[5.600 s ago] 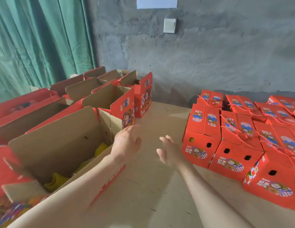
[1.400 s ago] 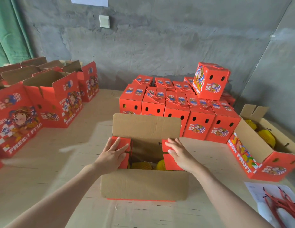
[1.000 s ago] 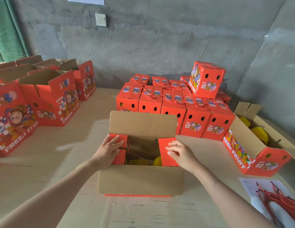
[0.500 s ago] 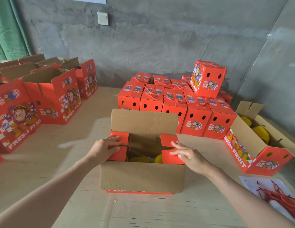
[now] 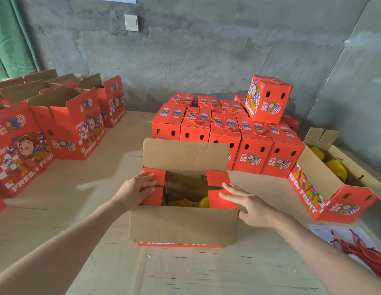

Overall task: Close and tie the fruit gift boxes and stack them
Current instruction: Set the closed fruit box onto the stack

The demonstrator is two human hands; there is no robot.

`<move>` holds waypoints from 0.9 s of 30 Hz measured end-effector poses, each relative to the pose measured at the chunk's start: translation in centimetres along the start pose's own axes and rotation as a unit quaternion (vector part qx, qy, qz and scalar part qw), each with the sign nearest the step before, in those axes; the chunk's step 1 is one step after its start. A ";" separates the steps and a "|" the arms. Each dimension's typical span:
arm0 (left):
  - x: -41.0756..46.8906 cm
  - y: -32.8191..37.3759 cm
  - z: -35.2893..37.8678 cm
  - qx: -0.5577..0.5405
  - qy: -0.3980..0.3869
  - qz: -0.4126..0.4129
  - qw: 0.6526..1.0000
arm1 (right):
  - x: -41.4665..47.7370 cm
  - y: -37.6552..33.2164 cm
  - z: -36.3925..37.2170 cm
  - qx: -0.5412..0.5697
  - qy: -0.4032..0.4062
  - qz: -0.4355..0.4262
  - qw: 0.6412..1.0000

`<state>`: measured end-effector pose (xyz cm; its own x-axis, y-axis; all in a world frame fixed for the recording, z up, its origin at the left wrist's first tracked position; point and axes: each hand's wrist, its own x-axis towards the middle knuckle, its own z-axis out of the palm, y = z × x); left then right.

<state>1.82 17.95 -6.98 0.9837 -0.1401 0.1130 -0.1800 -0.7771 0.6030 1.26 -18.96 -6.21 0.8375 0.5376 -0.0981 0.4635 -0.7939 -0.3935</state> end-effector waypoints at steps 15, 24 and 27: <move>0.0 -0.1 -0.5 -0.056 -0.016 0.006 0.998 | 0.4 0.4 -2.0 0.031 -0.108 0.015 0.994; -0.4 -0.2 -1.7 -0.253 -0.049 -0.062 0.964 | 0.9 0.9 -3.1 0.226 -0.143 0.000 0.963; -0.4 -0.5 -1.9 -0.263 -0.064 -0.048 0.961 | 0.4 0.3 -2.9 0.344 -0.132 0.016 0.929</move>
<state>1.47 19.56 -5.83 0.9820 -0.1842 -0.0409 -0.0322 -0.3772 0.9256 2.58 -19.80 -3.71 0.7048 0.6404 -0.3053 0.0687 -0.4899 -0.8690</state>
